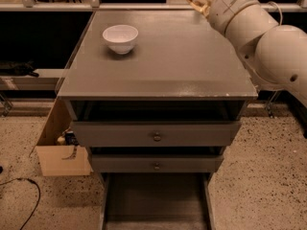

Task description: Pick coke can from bottom drawer and place on counter

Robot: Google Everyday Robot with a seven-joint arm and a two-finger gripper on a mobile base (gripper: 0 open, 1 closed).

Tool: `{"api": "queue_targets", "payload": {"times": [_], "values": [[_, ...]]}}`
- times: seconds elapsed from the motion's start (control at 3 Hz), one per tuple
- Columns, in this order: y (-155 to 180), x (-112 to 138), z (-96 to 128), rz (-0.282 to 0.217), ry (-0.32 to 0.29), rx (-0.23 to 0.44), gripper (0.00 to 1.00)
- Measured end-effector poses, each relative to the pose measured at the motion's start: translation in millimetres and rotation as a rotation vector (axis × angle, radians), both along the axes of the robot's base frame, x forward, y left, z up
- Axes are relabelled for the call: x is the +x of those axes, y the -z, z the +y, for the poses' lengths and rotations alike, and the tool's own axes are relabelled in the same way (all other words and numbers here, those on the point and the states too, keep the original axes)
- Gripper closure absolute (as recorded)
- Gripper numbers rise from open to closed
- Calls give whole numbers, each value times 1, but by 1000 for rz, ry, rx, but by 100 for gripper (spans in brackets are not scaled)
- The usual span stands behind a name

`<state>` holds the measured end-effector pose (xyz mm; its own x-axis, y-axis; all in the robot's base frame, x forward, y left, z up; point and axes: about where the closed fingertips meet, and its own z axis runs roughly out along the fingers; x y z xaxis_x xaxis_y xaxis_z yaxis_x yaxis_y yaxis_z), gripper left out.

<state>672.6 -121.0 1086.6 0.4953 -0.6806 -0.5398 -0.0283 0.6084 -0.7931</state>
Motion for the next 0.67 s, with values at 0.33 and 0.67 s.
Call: {"api": "queue_targets", "payload": {"times": [0.33,0.67], "values": [[-7,-7,13,6,-21,101,100],[-7,-7,13,6,-21,101,100]]}}
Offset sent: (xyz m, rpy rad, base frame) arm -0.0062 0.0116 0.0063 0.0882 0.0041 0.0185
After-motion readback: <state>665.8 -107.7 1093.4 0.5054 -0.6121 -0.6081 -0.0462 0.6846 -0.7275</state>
